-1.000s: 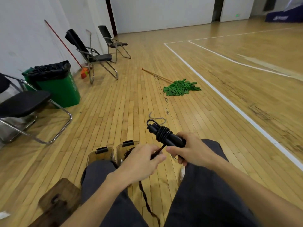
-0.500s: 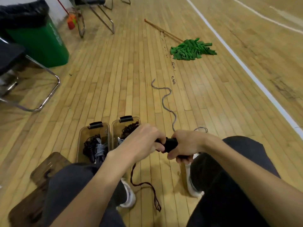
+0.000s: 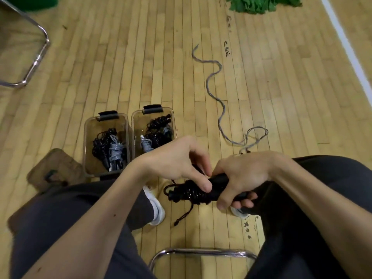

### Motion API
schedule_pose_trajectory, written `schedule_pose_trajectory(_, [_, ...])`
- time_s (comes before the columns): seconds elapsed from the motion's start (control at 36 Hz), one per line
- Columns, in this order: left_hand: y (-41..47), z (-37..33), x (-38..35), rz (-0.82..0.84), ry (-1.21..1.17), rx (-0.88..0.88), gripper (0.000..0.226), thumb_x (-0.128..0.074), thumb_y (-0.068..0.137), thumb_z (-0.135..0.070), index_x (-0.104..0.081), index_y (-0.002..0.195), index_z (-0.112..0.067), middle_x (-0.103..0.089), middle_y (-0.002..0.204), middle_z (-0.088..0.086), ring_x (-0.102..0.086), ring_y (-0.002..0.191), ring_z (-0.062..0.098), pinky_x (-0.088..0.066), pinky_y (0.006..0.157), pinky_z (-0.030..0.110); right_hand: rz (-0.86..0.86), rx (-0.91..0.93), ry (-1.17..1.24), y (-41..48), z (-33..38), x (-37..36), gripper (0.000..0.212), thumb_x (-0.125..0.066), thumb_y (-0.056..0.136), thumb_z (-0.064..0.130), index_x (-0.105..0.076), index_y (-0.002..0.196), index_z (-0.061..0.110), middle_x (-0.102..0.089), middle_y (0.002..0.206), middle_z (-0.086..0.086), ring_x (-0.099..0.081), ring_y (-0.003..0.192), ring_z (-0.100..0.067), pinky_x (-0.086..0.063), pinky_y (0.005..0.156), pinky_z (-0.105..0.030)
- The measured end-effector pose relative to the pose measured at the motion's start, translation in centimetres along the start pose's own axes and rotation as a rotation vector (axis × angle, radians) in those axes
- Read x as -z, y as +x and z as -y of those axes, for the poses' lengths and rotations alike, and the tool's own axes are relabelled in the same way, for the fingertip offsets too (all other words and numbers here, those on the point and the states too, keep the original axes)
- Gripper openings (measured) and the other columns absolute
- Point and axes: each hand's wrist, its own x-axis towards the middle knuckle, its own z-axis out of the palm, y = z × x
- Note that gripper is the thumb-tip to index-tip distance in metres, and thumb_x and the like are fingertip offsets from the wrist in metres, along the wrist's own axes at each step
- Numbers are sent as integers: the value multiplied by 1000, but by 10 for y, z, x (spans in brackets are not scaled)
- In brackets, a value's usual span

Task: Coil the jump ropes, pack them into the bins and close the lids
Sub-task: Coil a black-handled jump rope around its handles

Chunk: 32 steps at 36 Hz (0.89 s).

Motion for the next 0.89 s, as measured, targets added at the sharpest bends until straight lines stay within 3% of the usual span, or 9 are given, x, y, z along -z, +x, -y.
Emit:
schedule_pose_trajectory(0.11, [1,2,8,-9,-136,-35,21,-90,68,-13,-77,84,-10,-73,77,2,-67,73,17,-54,70,34,14,51,31,-3,4,8,11,-76,89,14,-67,82,13,-63,66,-6,-56,48,-14,-42,42,-20])
schedule_pose_trajectory(0.28, [5,6,9,55,-359,-119,20,-91,64,-18,-78,78,-24,-72,76,1,-64,73,13,-52,70,29,63,147,64,-6,9,7,22,-80,85,17,-65,68,17,-63,62,-4,-55,49,-15,-40,43,-23])
schedule_pose_trajectory(0.42, [6,9,11,43,-538,-155,12,-83,67,-33,-77,76,-27,-70,72,-8,-64,68,5,-50,64,18,1,267,155,-10,13,5,19,-83,81,11,-65,79,6,-63,61,-7,-56,49,-18,-40,41,-20])
schedule_pose_trajectory(0.53, [14,19,11,-101,-545,-110,11,-77,76,-45,-73,74,-34,-67,69,-12,-60,61,1,-48,58,14,-130,362,231,-11,13,4,21,-83,78,6,-63,82,3,-65,65,-9,-58,48,-15,-42,41,-21])
schedule_pose_trajectory(0.58, [17,27,8,-161,-524,-62,14,-72,89,-31,-72,75,-30,-65,67,-11,-60,59,0,-48,57,14,-194,395,254,-11,13,4,23,-83,79,5,-62,85,0,-64,66,-10,-58,48,-15,-43,43,-23])
schedule_pose_trajectory(0.64, [15,31,5,-183,-529,23,29,-51,103,-13,-63,77,-14,-62,59,-8,-57,54,-4,-45,55,9,-251,426,305,-12,13,5,22,-82,79,3,-60,83,4,-63,63,-7,-59,49,-15,-45,44,-24])
schedule_pose_trajectory(0.78, [12,18,0,-214,-537,88,44,-33,109,-29,-54,76,-8,-50,56,-6,-41,51,6,-36,49,16,-421,532,432,-16,14,8,20,-77,81,-2,-64,88,11,-66,62,4,-58,52,-13,-46,47,-23])
schedule_pose_trajectory(0.83, [15,18,0,-245,-529,123,47,-35,108,-30,-58,92,8,-46,63,8,-40,52,11,-37,49,17,-491,563,473,-16,13,11,18,-75,83,-2,-63,90,10,-65,61,4,-57,53,-13,-46,48,-24])
schedule_pose_trajectory(0.89, [18,20,-1,-252,-559,144,45,-37,108,-33,-60,112,6,-44,71,13,-40,53,12,-38,51,20,-538,558,489,-14,10,13,16,-73,86,-1,-62,91,10,-64,59,4,-57,52,-12,-45,47,-24])
